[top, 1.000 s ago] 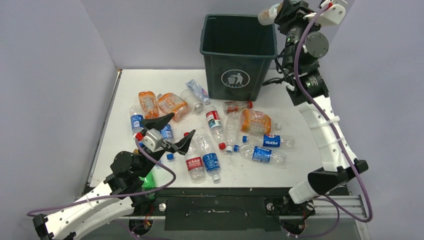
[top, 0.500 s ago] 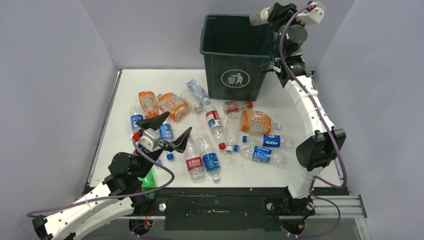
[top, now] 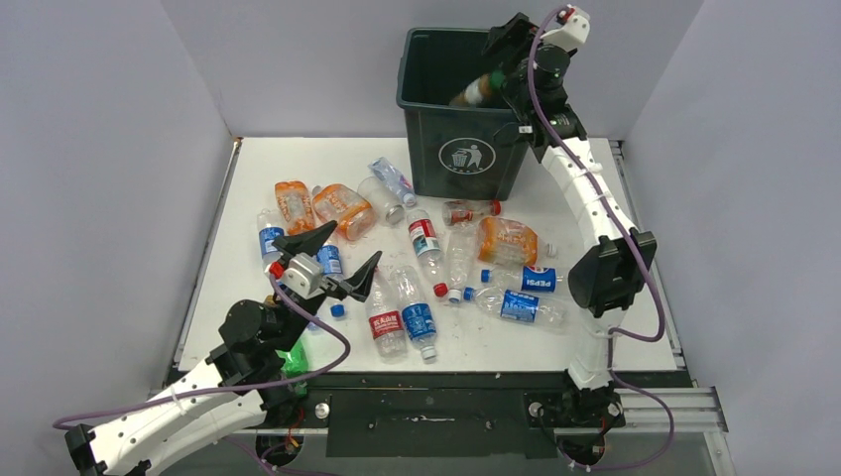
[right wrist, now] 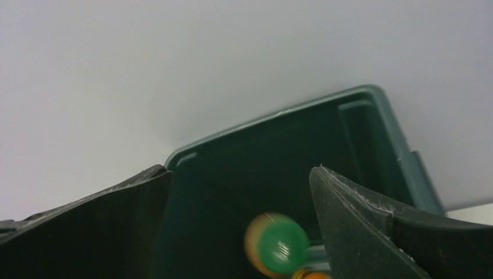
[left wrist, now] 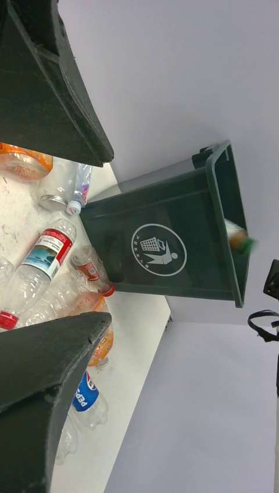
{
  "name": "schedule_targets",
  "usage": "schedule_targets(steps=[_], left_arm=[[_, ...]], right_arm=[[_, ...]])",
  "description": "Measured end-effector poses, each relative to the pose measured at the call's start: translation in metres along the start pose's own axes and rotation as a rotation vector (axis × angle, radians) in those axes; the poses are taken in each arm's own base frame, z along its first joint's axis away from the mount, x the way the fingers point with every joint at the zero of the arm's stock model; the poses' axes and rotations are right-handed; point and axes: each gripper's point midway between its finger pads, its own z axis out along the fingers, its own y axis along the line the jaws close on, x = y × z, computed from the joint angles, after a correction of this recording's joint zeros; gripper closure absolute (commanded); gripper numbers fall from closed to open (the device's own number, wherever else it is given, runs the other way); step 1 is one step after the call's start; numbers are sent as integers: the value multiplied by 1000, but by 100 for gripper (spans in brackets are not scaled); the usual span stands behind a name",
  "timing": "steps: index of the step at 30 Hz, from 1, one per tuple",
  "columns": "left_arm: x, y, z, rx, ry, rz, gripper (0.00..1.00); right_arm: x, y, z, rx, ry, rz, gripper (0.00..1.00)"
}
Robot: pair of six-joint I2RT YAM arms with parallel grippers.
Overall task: Put the plastic bottles in the bin
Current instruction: Place the plastic bottle in the trash bin, then pick up the plastic bottle at the center of the board.
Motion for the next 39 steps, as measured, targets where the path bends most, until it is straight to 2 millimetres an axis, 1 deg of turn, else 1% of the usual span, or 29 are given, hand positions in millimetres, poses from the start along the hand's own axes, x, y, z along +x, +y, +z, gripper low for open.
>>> schedule_targets(steps=[1,3,5,6,8,9,11,12,13,14,16,18,19,20,21,22,24,25,26,29,31,34,36,39], left_arm=[[0,0,0,0,1,0,4],[1,0,1,1,4,0,4],[3,-1,1,1,9,-1,4],[4,-1,1,1,12,-4,4],[6,-1,1,-3,20,-10,4],[7,-1,1,-6,25,-13,4],[9,0,1,-13,30,-21,4],[9,0,1,-18,34,-27,4],[9,1,1,-22,34,-31,4],[10,2,1,-27,35,-35,4],[10,3,1,-38,40,-44,4],[11,4,1,-47,45,-51,4],[11,5,1,-50,48,-53,4],[11,5,1,-51,50,-55,4],[11,5,2,-52,53,-55,4],[11,5,2,-51,54,-55,4],[11,3,3,-44,59,-52,4],[12,2,3,-39,60,-50,4],[12,1,4,-31,62,-49,4],[14,-3,5,-9,67,-42,4],[17,-6,6,6,75,-37,4],[25,-11,7,26,105,-24,4],[31,-14,9,40,129,-13,4],[38,-18,10,58,157,-4,4]], right_arm=[[6,1,-2,2,19,-15,10],[11,9,-8,-2,40,-28,10],[11,20,-18,-8,50,-48,10],[9,27,-27,-12,51,-59,10],[3,43,-53,-23,56,-78,10],[-2,53,-70,-35,58,-81,10],[-16,69,-116,-74,54,-61,10],[-23,73,-141,-98,52,-42,10],[-30,70,-165,-112,49,-23,10],[-38,63,-188,-119,42,-2,10],[-52,39,-229,-110,18,36,10],[-52,12,-261,-83,17,47,10],[-49,-1,-276,-65,22,46,10],[-40,-17,-289,-42,38,40,10],[-32,-28,-297,-20,55,31,10],[-16,-44,-305,15,89,9,10],[21,-74,-317,87,177,-54,10],[46,-90,-323,125,246,-100,10],[67,-103,-327,156,307,-138,10],[116,-129,-339,221,470,-218,9],[142,-139,-349,237,558,-231,8],[166,-145,-368,212,654,-219,7],[171,-141,-376,184,695,-220,7],[186,-125,-389,144,803,-294,10]])
